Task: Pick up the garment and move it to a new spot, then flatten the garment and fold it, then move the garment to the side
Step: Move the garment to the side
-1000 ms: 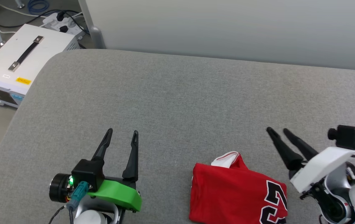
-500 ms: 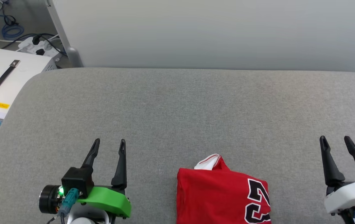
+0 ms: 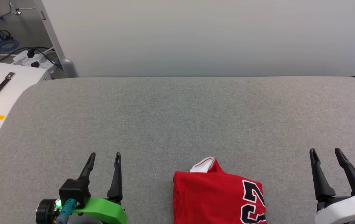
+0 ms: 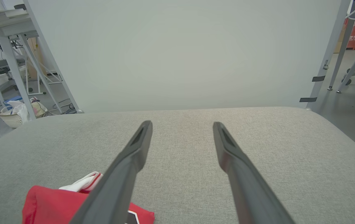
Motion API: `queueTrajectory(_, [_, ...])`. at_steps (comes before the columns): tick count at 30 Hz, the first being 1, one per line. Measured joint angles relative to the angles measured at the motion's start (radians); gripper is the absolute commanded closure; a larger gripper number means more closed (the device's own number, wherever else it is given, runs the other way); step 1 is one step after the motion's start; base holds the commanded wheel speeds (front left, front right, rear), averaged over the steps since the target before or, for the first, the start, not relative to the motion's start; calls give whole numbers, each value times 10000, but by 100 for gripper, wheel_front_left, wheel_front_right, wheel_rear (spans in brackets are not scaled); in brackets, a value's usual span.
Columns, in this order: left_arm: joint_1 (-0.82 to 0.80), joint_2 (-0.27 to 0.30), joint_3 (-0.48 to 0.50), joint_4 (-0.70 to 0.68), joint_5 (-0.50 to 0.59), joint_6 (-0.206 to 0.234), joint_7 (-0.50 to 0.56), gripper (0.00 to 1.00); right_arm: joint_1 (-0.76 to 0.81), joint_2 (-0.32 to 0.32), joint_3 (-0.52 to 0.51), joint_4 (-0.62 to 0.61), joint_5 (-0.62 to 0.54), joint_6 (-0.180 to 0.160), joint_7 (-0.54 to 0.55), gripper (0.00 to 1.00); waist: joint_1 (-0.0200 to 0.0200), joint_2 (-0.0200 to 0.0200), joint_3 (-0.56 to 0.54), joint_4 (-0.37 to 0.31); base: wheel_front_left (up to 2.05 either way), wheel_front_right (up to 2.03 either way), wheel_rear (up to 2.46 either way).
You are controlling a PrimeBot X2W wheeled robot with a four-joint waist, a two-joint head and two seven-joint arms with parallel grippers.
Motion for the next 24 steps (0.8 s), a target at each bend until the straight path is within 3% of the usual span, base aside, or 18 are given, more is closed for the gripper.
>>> queueTrajectory(11, [-17,-50,96,8,4,-2,-2,0,0,-48,-328,236,420,0,863,0,0,0,239,134,0,0,0])
queueTrajectory(18, [-172,-125,221,-77,115,-12,-2,0,187,-872,-571,1388,2734,0,3350,0,0,0,558,348,0,0,0])
queueTrajectory(24, [-423,-349,282,-249,339,-59,-2,0,195,-1496,77,1743,4061,0,5210,0,0,0,1032,597,0,0,0])
